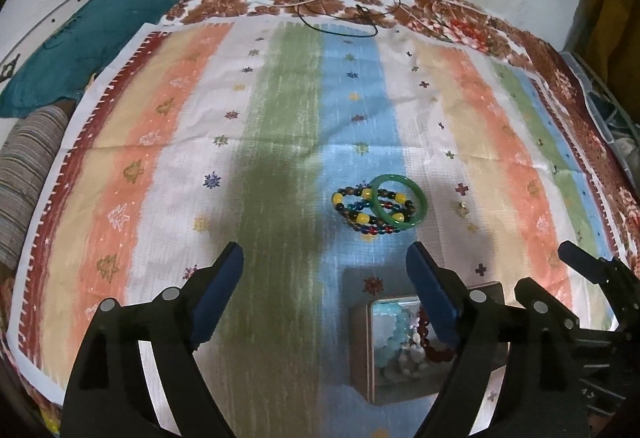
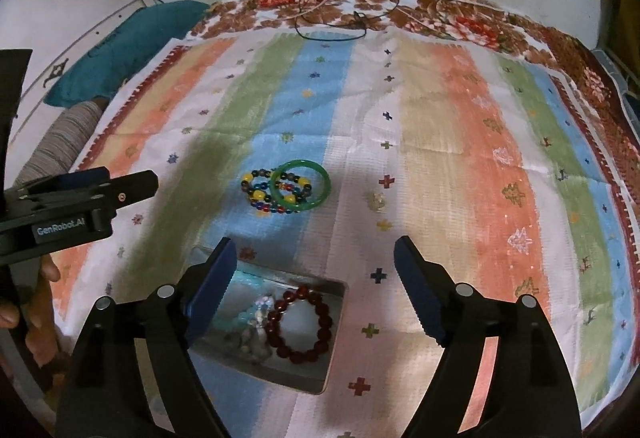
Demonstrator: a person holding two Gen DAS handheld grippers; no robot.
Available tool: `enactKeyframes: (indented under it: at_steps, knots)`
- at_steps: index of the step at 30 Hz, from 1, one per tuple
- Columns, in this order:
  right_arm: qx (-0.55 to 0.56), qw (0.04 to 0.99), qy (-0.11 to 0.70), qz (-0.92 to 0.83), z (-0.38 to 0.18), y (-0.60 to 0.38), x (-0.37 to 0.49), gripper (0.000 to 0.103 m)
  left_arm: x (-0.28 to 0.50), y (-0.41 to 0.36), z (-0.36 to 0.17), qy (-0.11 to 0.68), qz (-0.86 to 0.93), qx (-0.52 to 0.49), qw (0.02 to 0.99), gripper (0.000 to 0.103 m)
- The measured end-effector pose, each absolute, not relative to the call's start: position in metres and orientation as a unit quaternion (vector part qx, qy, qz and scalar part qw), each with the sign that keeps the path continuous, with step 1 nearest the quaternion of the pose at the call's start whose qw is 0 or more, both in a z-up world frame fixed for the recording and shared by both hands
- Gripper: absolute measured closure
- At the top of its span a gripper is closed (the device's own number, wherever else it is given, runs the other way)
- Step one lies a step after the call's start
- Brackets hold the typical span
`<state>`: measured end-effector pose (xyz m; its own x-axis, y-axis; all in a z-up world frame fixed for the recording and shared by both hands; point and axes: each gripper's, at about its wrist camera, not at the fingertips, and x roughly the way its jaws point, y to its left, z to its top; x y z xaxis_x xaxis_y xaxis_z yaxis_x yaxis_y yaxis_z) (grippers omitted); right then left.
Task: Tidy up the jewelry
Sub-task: 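Carry both bracelets over the silver tin and open both grippers to drop them, then move both open grippers toward the dark beaded bracelet and green bangle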
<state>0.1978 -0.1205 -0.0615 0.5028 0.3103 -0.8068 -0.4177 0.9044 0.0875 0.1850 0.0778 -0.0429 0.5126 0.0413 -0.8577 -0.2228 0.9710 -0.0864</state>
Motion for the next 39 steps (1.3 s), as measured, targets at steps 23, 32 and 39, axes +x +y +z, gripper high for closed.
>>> enactKeyframes:
  at_steps: [23, 32, 39]
  knots:
    - [-0.028, 0.842, 0.495, 0.21, -0.095, -0.11, 0.254, 0.022, 0.237, 0.091, -0.086, 0.519, 0.075, -0.11, 0.844, 0.02]
    - [-0.015, 0.834, 0.514, 0.203, -0.109, -0.108, 0.272, 0.022, 0.253, 0.096, -0.104, 0.528, 0.078, -0.103, 0.84, 0.02]
    - [-0.019, 0.828, 0.522, 0.205, -0.116, -0.1, 0.286, 0.022, 0.264, 0.104, -0.113, 0.528, 0.072, -0.115, 0.838, 0.02]
